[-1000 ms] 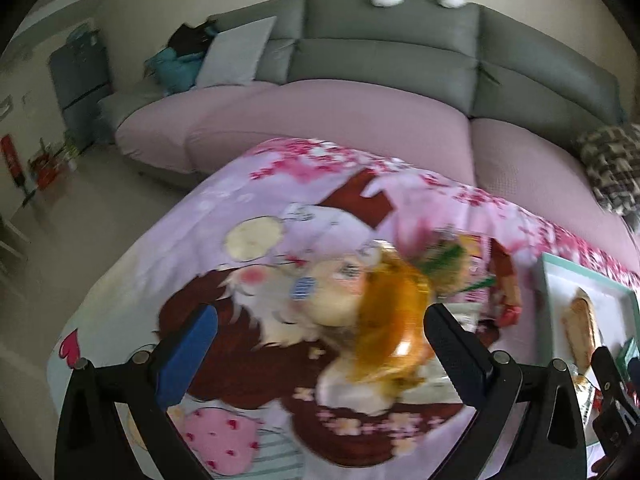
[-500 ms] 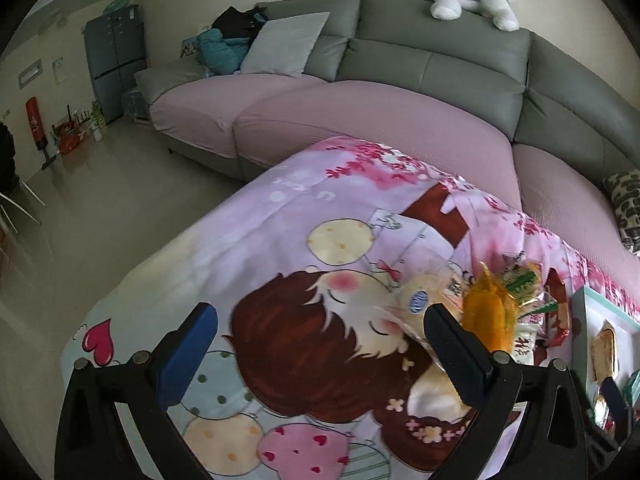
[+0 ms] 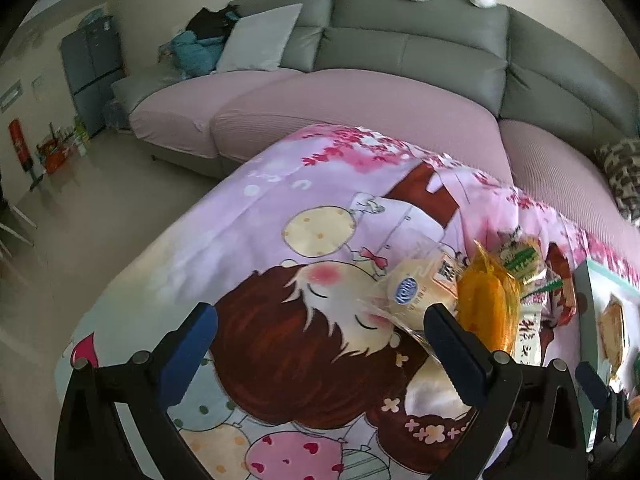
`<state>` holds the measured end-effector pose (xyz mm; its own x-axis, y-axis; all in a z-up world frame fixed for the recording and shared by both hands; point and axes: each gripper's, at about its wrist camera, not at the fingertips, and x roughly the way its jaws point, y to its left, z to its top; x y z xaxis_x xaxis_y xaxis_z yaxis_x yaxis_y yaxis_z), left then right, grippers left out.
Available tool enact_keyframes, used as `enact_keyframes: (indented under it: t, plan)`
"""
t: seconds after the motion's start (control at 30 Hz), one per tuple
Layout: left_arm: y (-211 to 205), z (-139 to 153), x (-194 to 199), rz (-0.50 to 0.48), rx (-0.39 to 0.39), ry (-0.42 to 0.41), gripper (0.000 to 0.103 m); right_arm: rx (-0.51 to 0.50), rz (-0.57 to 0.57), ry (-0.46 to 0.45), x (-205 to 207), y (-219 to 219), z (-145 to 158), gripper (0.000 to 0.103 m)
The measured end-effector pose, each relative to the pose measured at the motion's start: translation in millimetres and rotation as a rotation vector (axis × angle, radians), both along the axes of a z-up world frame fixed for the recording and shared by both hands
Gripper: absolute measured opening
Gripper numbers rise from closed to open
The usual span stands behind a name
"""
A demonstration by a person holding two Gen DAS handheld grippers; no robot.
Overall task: Organize snacks
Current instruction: 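Reach the left tool to the wrapped round bun while the right tool reaches the white biscuit pack, then close the left tool on the round bun while the right tool grips the white biscuit pack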
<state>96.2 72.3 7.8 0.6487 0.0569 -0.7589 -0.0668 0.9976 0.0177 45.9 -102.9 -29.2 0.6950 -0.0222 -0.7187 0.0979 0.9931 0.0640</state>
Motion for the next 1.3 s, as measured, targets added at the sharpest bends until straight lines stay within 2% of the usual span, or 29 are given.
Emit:
enact_keyframes:
  t: [0.2,0.47,0.8,1.13,1.3]
  plan:
    - [-18,-8,7,-0.091,-0.008,0.025,0.103,0.012,0.006,0.019,4,-1,-5,0.103]
    - [-36,-21,20,-0.148,-0.019,0.056,0.103,0.028,0.005,0.052,10,-7,-12,0.103]
    - [-31,-34,40,-0.112,-0.058,0.085,0.103,0.008,0.017,0.093,20,-7,-19,0.103]
    - [-34,-46,52,-0.082,-0.044,0.102,0.103,-0.026,0.03,0.112,31,-1,-23,0.103]
    - [-31,-47,52,-0.074,-0.064,0.104,0.103,-0.021,0.025,0.111,32,-3,-23,0.103]
